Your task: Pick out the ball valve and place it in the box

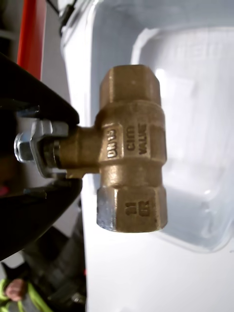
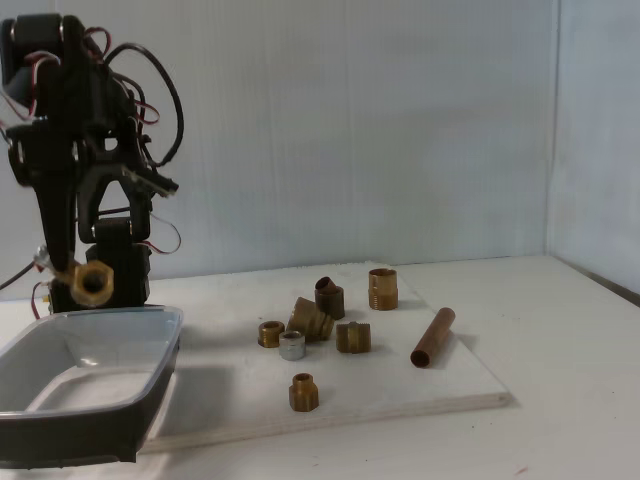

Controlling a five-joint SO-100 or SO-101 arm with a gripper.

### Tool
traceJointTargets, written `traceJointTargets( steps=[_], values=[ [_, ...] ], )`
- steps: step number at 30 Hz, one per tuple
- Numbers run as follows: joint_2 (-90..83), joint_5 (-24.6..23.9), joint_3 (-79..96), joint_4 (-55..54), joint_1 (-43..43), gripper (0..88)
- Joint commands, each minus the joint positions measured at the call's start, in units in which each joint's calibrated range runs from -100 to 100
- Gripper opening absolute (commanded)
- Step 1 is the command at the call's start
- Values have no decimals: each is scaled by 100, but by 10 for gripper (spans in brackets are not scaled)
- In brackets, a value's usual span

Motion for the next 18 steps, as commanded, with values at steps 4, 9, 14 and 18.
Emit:
traceJointTargets(
  steps=[4, 9, 14, 18],
  values=[
    [185, 40, 218, -224, 128, 12],
    [465, 40, 506, -672, 268, 12],
    [863, 40, 579, -1094, 276, 13],
    [1109, 40, 543, -1283, 246, 13]
  ],
)
